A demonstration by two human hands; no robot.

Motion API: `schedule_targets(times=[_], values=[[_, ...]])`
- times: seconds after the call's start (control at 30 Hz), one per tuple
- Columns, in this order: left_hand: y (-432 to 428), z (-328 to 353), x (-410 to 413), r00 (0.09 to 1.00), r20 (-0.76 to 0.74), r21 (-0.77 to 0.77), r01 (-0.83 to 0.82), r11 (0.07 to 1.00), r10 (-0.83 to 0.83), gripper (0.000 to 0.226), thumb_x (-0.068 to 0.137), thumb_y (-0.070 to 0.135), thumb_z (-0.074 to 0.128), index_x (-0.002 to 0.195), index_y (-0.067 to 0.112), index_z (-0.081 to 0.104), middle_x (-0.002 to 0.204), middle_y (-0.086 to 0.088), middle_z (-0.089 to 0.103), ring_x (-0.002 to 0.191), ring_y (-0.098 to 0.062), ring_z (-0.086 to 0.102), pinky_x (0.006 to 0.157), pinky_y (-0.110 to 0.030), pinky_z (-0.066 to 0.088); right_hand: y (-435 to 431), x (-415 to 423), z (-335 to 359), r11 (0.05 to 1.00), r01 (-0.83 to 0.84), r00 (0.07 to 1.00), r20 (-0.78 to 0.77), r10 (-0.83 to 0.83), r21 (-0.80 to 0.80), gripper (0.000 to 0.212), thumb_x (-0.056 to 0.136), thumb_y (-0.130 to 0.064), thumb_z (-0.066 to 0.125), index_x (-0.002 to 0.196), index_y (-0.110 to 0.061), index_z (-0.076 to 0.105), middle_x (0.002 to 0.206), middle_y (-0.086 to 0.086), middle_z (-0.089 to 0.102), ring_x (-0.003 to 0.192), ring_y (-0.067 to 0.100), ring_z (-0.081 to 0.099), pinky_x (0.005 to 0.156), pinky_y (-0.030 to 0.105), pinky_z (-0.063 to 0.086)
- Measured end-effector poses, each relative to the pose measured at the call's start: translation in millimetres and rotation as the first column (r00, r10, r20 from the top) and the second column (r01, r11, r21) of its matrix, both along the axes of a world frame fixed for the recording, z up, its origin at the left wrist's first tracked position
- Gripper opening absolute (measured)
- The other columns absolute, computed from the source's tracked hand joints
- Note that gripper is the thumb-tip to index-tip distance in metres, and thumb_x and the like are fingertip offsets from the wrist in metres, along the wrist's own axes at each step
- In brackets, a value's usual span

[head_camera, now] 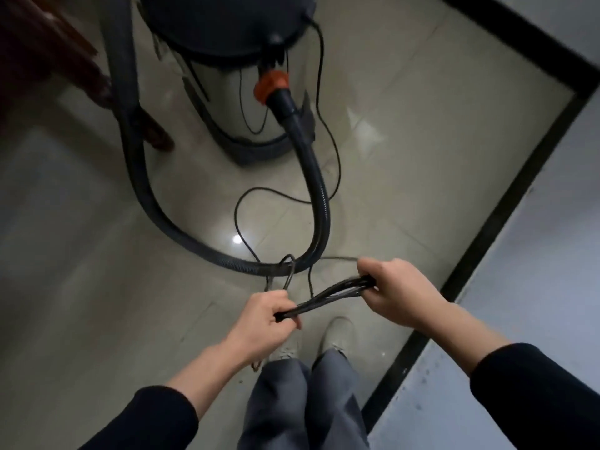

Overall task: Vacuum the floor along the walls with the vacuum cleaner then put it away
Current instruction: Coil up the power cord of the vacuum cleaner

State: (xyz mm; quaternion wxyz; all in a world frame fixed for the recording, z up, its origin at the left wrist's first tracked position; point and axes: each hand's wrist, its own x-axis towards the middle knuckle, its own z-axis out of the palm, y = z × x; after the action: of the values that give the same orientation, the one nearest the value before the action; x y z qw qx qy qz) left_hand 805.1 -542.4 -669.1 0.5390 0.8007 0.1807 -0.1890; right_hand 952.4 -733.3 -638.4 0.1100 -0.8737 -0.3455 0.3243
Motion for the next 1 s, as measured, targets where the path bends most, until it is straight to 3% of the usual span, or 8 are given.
schedule_targets(times=[0.17,0.3,0.47,0.57,0.67,0.8,0.93,1.0], values=[[-4,149,40,0.983,0.036,-0.243,-0.165,0.956,0.179,0.03,0.073,-0.008,0.059,0.057,0.016,0.069,0.05,0.012,0.053,0.049,0.001,0.044,0.051,-0.011,0.031,8,34,144,0.976,0.208,0.978,0.015,-0.21,0.064,0.017,0.079,-0.014,0.059,0.072,-0.02,0.045,0.061,0.002,0.048,0.065,0.032,0.042,0.057,0.032,0.036],[-4,253,80,0.941,0.083,-0.449,-0.26,0.855,0.329,0.024,0.059,0.004,0.052,0.053,0.016,0.071,0.05,-0.008,0.044,0.045,-0.008,0.036,0.047,-0.016,0.028,9,55,226,0.916,0.344,0.939,-0.064,-0.338,0.209,0.006,0.077,-0.01,0.064,0.077,-0.016,0.063,0.064,-0.001,0.057,0.065,0.02,0.052,0.054,0.019,0.037],[-4,344,133,0.932,0.229,-0.57,-0.106,0.815,0.281,0.027,0.064,0.0,0.05,0.072,0.005,0.076,0.043,0.004,0.042,0.043,-0.009,0.031,0.046,-0.021,0.028,-2,78,293,0.872,0.452,0.826,-0.459,-0.328,0.19,0.041,0.073,0.011,0.066,0.103,-0.016,0.065,0.047,-0.012,0.045,0.045,0.002,0.043,0.05,0.015,0.038],[-9,378,157,0.926,0.231,-0.596,-0.108,0.796,0.298,0.027,0.061,0.001,0.05,0.074,0.0,0.074,0.046,0.0,0.036,0.044,-0.01,0.028,0.044,-0.02,0.026,-3,80,310,0.747,0.565,0.825,-0.264,-0.5,0.352,0.04,0.07,-0.005,0.08,0.098,-0.014,0.054,0.062,-0.004,0.049,0.054,0.008,0.046,0.056,0.023,0.039],[-12,402,172,0.939,0.183,-0.649,-0.106,0.753,0.29,0.028,0.058,0.003,0.047,0.069,0.002,0.072,0.053,-0.001,0.037,0.047,-0.009,0.031,0.043,-0.019,0.025,-3,89,332,0.596,0.607,0.768,-0.196,-0.609,0.525,0.056,0.067,-0.016,0.085,0.109,-0.022,0.048,0.073,-0.007,0.054,0.06,0.001,0.052,0.056,0.011,0.041],[-6,425,182,0.958,0.165,-0.651,-0.074,0.755,0.236,0.024,0.061,0.005,0.047,0.066,0.007,0.071,0.058,-0.001,0.041,0.049,-0.009,0.039,0.047,-0.02,0.037,-9,113,365,0.727,0.499,0.867,-0.267,-0.421,0.471,0.025,0.066,-0.009,0.081,0.083,-0.016,0.063,0.061,-0.002,0.047,0.057,0.01,0.044,0.063,0.031,0.038],[10,437,187,0.945,0.295,-0.428,0.001,0.904,0.138,0.034,0.084,-0.001,0.049,0.073,0.015,0.078,0.048,0.001,0.04,0.048,-0.01,0.039,0.073,-0.031,0.054,-22,126,395,0.795,0.439,0.898,-0.182,-0.4,0.42,0.026,0.068,-0.021,0.084,0.064,-0.014,0.059,0.057,-0.005,0.051,0.056,0.008,0.046,0.059,0.025,0.038],[16,442,189,0.931,0.364,-0.245,0.08,0.966,0.016,0.028,0.088,0.005,0.055,0.078,0.017,0.078,0.049,0.005,0.044,0.046,-0.006,0.04,0.064,-0.022,0.051,-31,131,408,0.856,0.368,0.922,-0.019,-0.388,0.364,0.031,0.069,-0.028,0.084,0.059,-0.015,0.057,0.054,-0.008,0.052,0.053,0.007,0.047,0.053,0.022,0.038]])
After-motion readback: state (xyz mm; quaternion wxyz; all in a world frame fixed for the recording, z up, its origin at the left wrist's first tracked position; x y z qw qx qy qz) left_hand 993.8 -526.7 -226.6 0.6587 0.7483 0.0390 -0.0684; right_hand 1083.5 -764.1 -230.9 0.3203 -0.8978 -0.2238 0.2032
